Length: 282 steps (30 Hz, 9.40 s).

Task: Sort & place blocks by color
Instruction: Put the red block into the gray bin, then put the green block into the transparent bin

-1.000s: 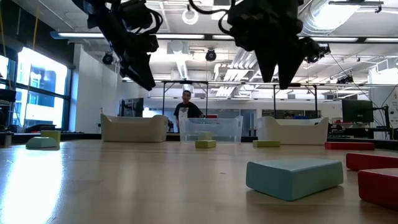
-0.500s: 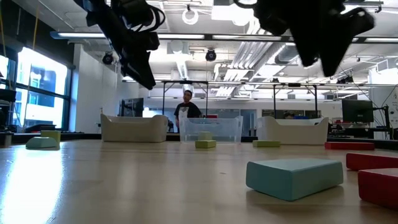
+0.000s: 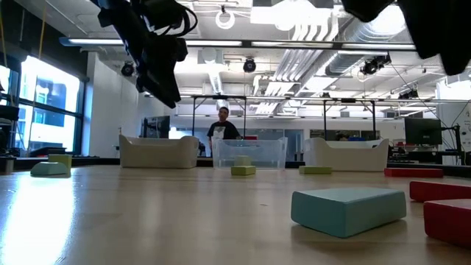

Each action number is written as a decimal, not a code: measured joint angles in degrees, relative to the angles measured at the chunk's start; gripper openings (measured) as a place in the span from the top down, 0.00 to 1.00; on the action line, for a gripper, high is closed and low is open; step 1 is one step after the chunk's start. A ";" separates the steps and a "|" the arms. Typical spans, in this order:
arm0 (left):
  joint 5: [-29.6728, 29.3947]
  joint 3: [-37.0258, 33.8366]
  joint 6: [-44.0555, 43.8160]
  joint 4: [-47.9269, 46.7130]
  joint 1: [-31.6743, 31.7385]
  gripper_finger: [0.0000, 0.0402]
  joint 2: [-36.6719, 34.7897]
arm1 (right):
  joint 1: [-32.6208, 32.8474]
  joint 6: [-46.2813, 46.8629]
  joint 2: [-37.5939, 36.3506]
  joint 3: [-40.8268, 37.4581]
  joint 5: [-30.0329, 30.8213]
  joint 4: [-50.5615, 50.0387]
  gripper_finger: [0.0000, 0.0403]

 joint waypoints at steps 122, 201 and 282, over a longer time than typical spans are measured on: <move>29.15 -0.02 -30.54 21.70 15.12 0.51 0.09 | -33.32 -81.05 18.67 34.80 21.22 -1.25 0.82; 23.93 -0.33 -30.61 21.91 15.83 0.60 0.11 | -40.00 -102.56 18.64 34.78 25.36 10.97 0.82; -1.64 -0.28 -5.15 6.90 26.97 0.68 7.50 | -50.24 -106.51 18.64 34.80 0.31 5.70 0.45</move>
